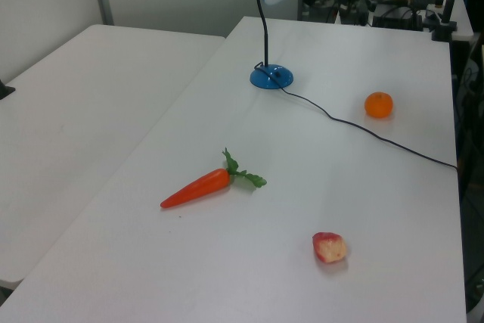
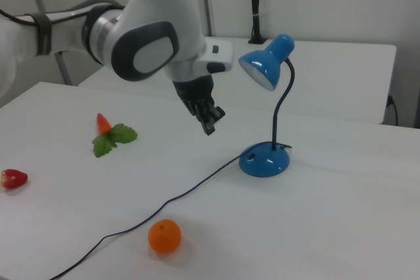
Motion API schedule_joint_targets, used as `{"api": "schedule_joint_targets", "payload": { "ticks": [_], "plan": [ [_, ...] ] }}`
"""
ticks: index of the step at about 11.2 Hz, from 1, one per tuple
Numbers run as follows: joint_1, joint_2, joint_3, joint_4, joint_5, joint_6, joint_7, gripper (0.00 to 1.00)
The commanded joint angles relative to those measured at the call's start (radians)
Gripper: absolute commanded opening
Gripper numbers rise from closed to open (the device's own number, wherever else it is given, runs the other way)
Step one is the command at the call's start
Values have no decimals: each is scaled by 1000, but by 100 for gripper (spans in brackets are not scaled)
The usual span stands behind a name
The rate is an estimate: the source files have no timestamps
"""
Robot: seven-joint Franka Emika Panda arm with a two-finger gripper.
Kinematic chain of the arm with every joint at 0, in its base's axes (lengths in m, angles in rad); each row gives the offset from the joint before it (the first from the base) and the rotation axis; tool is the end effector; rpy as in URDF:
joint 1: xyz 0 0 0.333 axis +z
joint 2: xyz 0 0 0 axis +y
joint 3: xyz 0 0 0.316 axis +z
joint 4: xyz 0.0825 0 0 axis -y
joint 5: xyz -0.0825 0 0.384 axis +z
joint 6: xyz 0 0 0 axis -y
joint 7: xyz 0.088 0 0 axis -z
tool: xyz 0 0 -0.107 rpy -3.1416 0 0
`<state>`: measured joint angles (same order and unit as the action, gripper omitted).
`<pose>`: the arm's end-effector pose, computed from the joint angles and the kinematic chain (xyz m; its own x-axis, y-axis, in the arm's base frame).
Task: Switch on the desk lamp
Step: 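Move the gripper over the blue lamp base and lower toward it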
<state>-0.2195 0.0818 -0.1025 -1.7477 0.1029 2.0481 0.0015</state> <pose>0.5805 -0.1857 0.5378 0.9106 -0.3529 0.2152 -0.3410 -0.9356 -0.0913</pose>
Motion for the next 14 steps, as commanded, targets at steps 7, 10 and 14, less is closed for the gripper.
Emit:
{"api": "schedule_joint_targets", "payload": {
  "ticks": [7,10,14],
  "plan": [
    [89,168,13,-65,-92,403,328,0],
    [104,268,13,-58,-141,555,388,0],
    [101,309,13,-43,-143,642,402,0]
  ]
}}
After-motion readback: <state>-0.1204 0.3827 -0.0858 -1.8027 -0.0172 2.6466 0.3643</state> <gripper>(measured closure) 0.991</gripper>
